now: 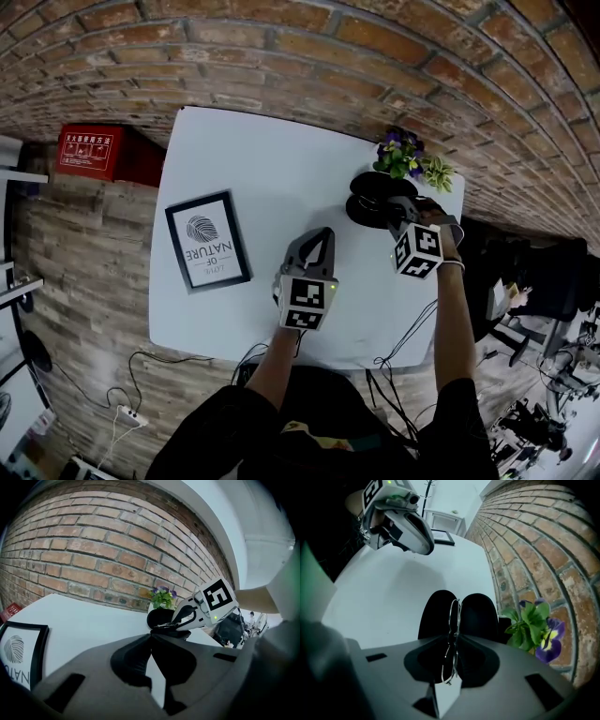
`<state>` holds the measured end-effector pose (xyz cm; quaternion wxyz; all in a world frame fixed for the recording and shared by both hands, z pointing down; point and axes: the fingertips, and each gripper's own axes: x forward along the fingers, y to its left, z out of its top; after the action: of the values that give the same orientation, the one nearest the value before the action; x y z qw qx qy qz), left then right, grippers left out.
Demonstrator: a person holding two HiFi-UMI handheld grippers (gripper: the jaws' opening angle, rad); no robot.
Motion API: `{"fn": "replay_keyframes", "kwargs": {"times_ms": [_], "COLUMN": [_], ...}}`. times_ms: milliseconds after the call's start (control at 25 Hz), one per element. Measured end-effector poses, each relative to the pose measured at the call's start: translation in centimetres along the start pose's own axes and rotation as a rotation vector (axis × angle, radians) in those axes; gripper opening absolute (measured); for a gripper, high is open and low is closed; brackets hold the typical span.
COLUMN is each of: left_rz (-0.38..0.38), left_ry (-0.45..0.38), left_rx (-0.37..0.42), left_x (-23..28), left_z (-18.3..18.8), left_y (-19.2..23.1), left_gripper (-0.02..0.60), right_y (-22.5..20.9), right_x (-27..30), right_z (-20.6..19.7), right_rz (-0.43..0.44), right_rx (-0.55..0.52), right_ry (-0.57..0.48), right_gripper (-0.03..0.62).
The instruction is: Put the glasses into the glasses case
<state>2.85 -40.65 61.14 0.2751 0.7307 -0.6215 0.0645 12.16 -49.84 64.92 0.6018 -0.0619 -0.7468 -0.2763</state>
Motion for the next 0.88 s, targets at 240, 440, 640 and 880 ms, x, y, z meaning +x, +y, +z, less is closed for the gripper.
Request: {"fn": "replay_keyframes", "kwargs": {"times_ms": [240, 440, 640, 880], "left_rz": [0.010, 0.014, 0.010, -0.001], "left_ry": [0.007, 0.001, -0.010, -0.020], "left_rx": [0.016, 0.021, 0.024, 0.023], "left_x": [0.1, -0.2, -0.7, -1.5], "left_z": [-0.2, 0.1, 0.5, 0.8], "left_y": [0.0, 0.0, 0.0, -0.1], "left_gripper": [0.009, 0.009, 0.009, 0.009], "right_y": [0.1, 0.2, 0.2, 0.9], "right_x": [0.5, 0.1, -0.8, -1.8], "right_z": [-0.1, -0.1, 0.0, 0.3], "right_rz": [0.029, 0.070, 0.085, 0.076], "right_rx": [-0.013, -0.026, -0.020, 0.022], "right_ry": [0.004, 0.011, 0.015, 0.008], "right_gripper": [0.080, 0.102, 0.118, 0.106]}}
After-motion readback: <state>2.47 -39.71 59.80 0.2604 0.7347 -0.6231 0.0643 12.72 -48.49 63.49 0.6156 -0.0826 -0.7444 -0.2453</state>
